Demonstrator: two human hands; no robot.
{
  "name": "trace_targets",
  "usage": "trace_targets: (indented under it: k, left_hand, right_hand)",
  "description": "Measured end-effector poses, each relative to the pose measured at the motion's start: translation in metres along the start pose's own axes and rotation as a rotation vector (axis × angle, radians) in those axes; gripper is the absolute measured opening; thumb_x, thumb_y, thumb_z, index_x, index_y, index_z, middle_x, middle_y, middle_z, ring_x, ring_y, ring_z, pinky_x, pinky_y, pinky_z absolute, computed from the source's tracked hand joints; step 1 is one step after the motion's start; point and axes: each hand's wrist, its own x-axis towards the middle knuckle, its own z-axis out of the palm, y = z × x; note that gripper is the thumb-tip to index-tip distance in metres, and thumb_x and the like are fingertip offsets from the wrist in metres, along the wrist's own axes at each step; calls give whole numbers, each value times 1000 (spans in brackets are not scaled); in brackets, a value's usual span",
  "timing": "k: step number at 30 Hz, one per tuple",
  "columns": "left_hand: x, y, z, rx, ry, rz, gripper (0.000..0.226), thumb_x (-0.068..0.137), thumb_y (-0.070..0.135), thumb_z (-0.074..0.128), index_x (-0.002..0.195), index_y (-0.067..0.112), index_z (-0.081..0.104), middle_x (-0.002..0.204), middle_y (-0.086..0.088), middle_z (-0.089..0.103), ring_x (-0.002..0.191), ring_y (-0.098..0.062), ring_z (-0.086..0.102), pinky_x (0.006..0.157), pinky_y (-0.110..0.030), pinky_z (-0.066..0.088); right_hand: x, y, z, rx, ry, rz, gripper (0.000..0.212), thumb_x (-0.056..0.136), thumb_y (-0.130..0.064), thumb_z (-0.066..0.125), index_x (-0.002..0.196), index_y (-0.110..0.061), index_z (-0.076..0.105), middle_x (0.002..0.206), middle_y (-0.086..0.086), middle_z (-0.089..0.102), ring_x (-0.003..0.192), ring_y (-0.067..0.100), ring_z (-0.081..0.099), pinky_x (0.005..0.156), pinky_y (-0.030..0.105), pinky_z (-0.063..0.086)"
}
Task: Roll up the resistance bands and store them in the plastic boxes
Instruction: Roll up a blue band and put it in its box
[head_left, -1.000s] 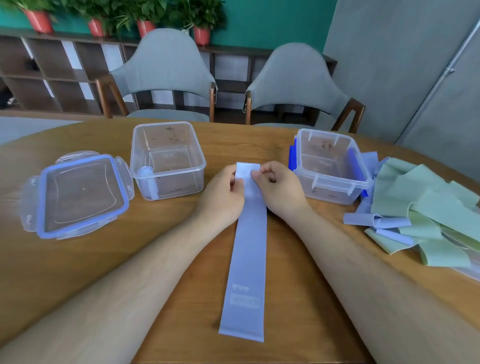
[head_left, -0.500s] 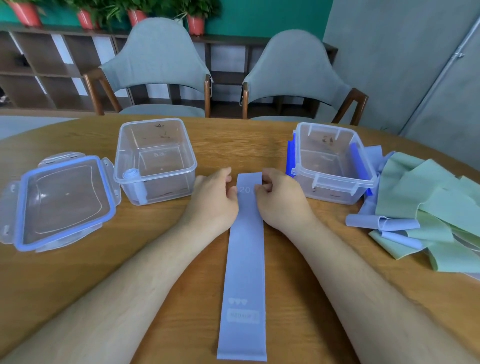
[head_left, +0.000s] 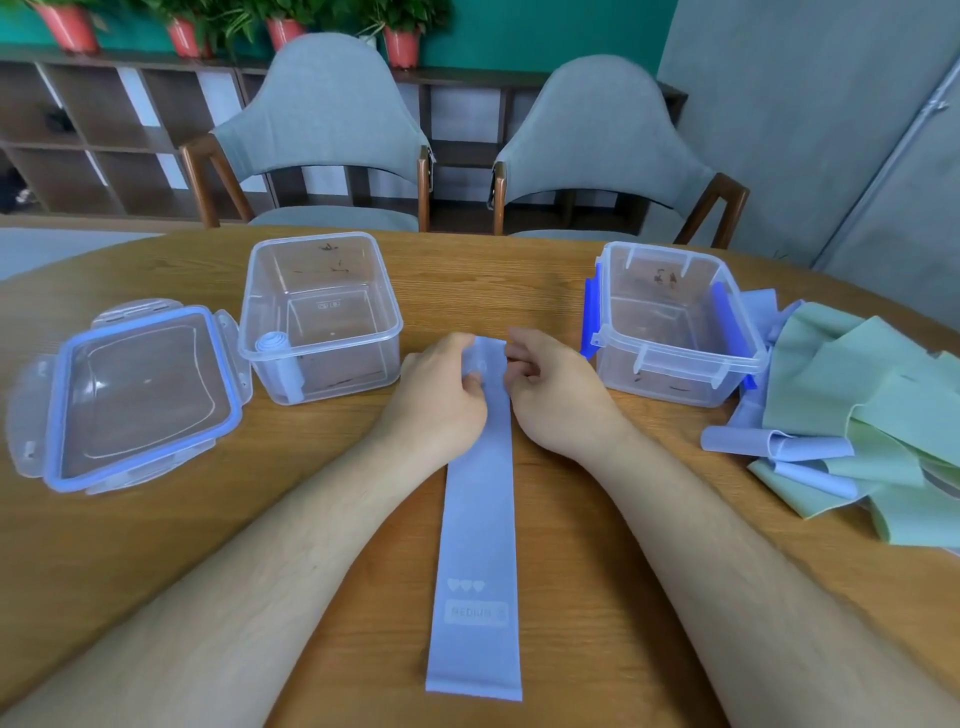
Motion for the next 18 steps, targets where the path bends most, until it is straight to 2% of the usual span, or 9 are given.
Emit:
trace_targets:
  k: [2,4,7,8,11,12,15,16,18]
  left_hand:
    - [0,0,-1,-24,7,-15,45,102,21,48,147,20,43,141,-4,54,133,-19,46,105,-41,46]
    - [-4,1,-2,-5,18,-25,44,102,20,48,147,18,44,140,-4,54,134,-20,45,104,-39,47]
    - [-7,3,-2,89,25,40,34,101,15,48,134,13,57,131,-7,59,127,-25,49,99,-32,44]
    - [-7,2,-1,126,16,84,29,100,13,48,124,10,64,123,-8,62,121,-27,51,98,-34,44]
    - [-9,2,0,216,-32,135,29,101,13,42,109,10,70,113,-4,62,111,-29,47,94,-34,40]
    - [-10,2,0,260,-30,130,30,102,15,41,111,11,70,118,-3,60,113,-28,44,96,-33,38]
    - [-12,1,-1,369,-18,114,31,102,21,42,119,14,67,128,-3,58,117,-28,42,99,-32,36]
    - [-12,1,-1,364,-24,117,31,102,21,42,120,15,67,127,-3,59,116,-29,43,100,-33,36]
    - [-11,0,-3,297,-36,132,30,101,18,43,117,14,68,123,-4,62,115,-30,47,100,-36,38]
  right_hand:
    - [-1,-2,0,23,-9,-24,44,98,-6,45,141,-11,51,130,-4,63,115,3,56,88,4,40]
    - [-5,-5,-1,-17,43,-41,36,96,-1,44,129,-6,60,106,-9,64,97,2,57,78,0,41]
    - [-4,-2,4,-167,104,-95,25,91,-1,48,108,1,67,95,7,70,87,19,60,77,25,48]
    - [-2,0,6,-204,82,-125,21,90,-2,51,101,1,69,89,8,69,83,19,60,75,27,46]
    - [1,2,9,-269,18,-208,17,89,-2,56,82,-3,71,68,-10,52,70,4,48,67,11,35]
    - [1,2,9,-302,29,-212,17,89,-3,56,78,-3,69,67,-9,50,69,6,47,67,13,33]
    - [-2,3,9,-371,61,-181,18,89,-9,57,75,1,63,72,8,58,75,22,51,73,32,41]
    - [-3,3,9,-346,46,-170,18,90,-10,56,77,0,65,75,9,60,77,22,53,73,32,43]
    - [-5,-1,8,-278,-7,-172,17,92,-10,56,84,-4,70,80,6,64,80,19,55,69,21,42]
